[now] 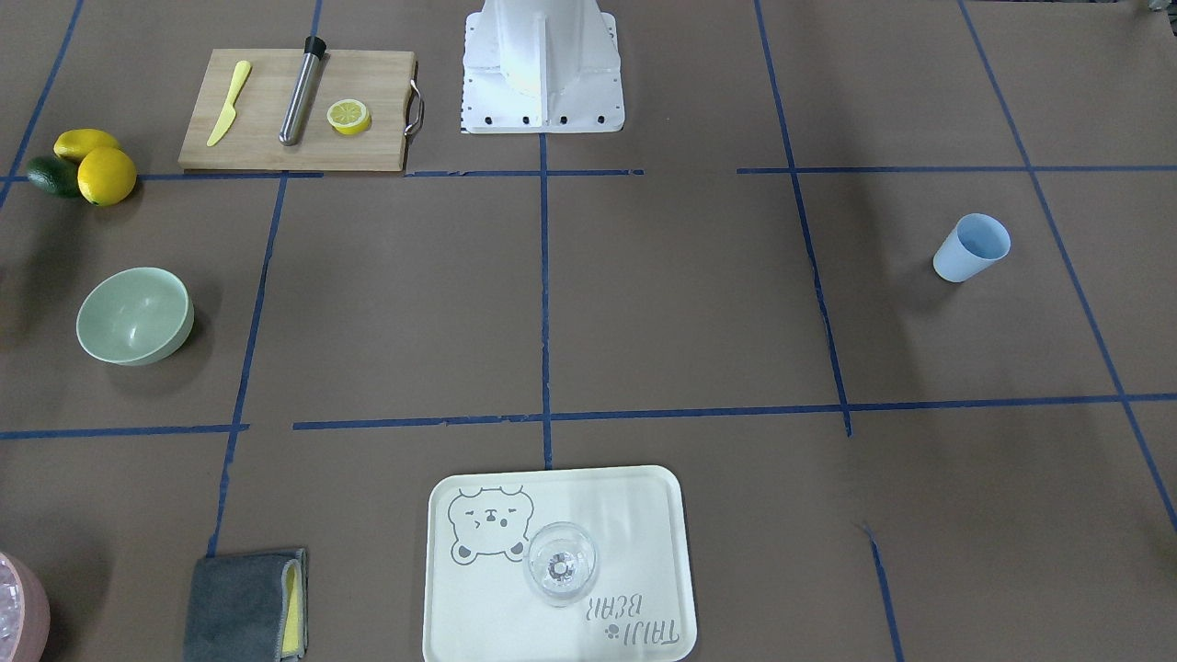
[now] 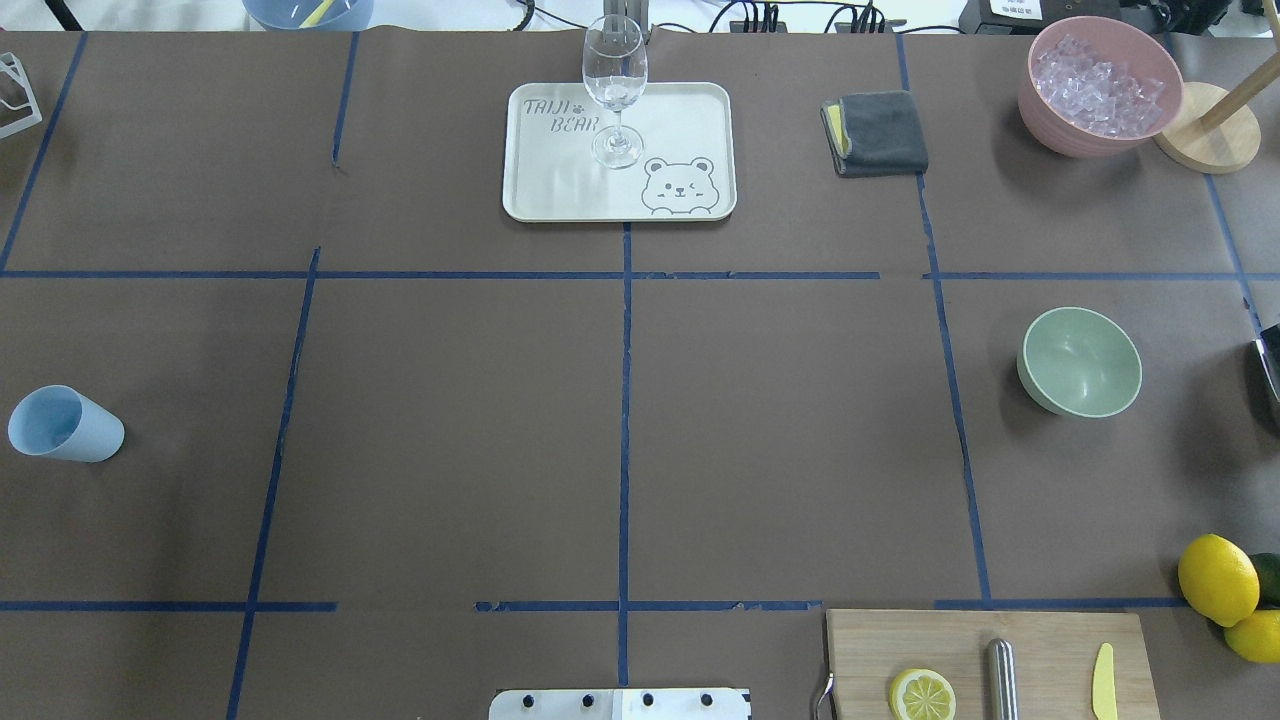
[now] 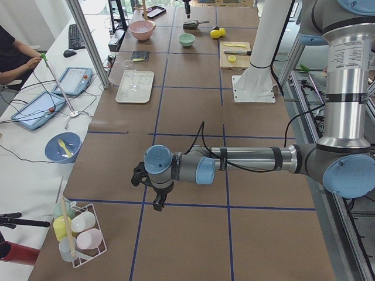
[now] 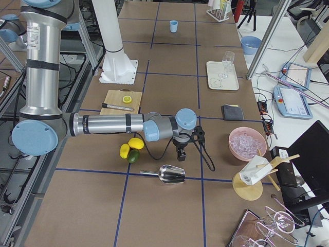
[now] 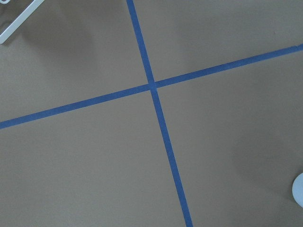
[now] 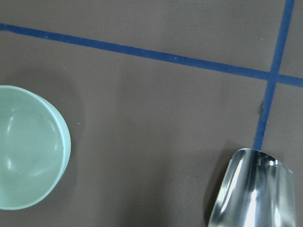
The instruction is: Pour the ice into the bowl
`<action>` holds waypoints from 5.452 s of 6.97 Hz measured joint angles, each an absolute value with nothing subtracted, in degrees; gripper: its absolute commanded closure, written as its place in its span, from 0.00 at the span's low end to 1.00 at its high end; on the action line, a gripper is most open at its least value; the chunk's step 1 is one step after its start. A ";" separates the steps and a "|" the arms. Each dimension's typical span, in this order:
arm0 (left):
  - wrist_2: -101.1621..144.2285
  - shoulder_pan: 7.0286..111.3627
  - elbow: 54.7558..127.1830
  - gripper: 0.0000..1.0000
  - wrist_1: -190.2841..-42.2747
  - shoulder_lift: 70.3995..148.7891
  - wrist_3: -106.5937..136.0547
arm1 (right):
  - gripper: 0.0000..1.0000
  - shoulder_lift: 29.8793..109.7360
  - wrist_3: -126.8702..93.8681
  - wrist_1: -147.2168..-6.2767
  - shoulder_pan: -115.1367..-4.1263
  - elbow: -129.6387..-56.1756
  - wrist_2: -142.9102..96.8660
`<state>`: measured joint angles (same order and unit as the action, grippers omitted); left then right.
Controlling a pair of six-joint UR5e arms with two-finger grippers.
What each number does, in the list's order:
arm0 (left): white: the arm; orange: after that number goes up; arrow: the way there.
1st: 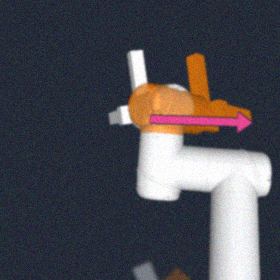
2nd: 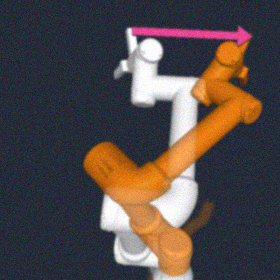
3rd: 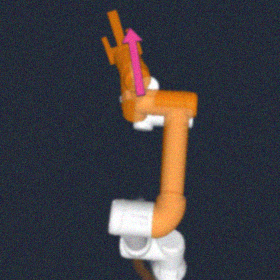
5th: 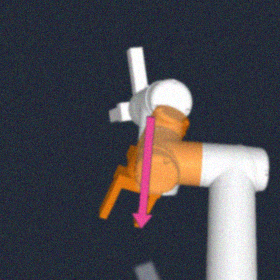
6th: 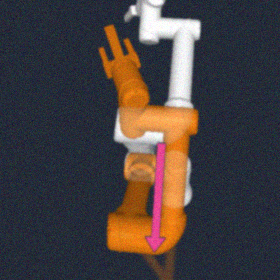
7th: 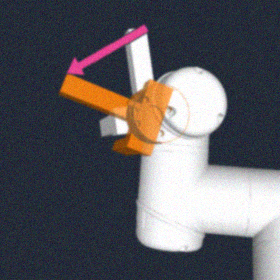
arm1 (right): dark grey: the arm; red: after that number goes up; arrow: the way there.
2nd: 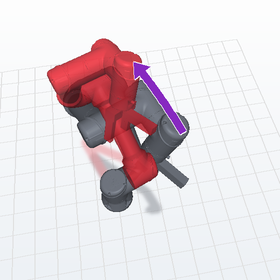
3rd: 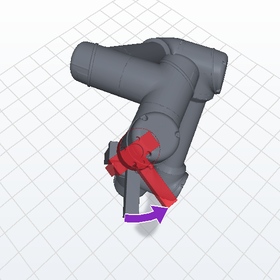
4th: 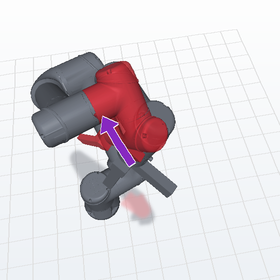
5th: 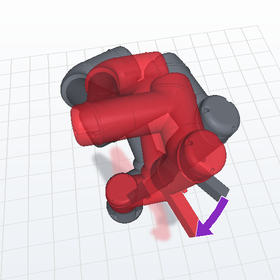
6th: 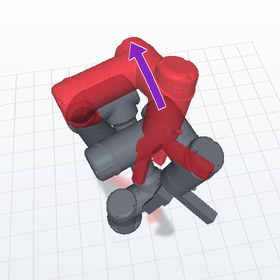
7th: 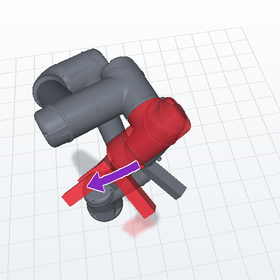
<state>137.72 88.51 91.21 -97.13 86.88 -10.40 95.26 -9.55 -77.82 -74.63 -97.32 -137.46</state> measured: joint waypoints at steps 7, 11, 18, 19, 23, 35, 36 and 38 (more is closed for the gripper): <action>138.07 88.50 91.56 0.00 -97.19 86.84 -10.37 | 0.46 92.01 -42.69 -56.92 -58.37 -91.22 -129.67; 138.08 88.51 91.83 0.00 -97.12 86.84 -10.37 | 1.00 91.88 -42.87 -56.32 -57.52 -90.53 -129.44; 138.16 88.45 92.63 0.00 -97.06 86.75 -10.37 | 1.00 84.31 -62.16 -57.38 -50.79 -100.34 -127.83; 138.16 88.43 92.68 0.00 -97.11 86.68 -10.37 | 1.00 79.95 -70.24 -57.97 -45.68 -100.76 -124.71; 138.24 88.35 92.73 0.00 -97.13 86.54 -10.31 | 1.00 54.58 -96.16 -77.51 -26.19 -98.14 -105.17; 138.25 88.16 92.73 0.00 -97.12 86.57 -10.26 | 0.00 38.59 -101.34 -77.72 -20.71 -79.17 -97.63; 138.25 87.73 92.74 0.00 -97.18 86.60 -10.18 | 0.00 38.82 -100.03 -77.69 -21.13 -79.45 -98.26; 138.13 84.24 93.46 0.00 -100.06 86.64 -6.91 | 0.00 43.08 -98.66 -77.71 -24.91 -85.31 -103.30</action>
<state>138.13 84.24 93.46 -100.06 86.64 -6.91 43.08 -98.66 -77.71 -24.91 -85.31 -103.30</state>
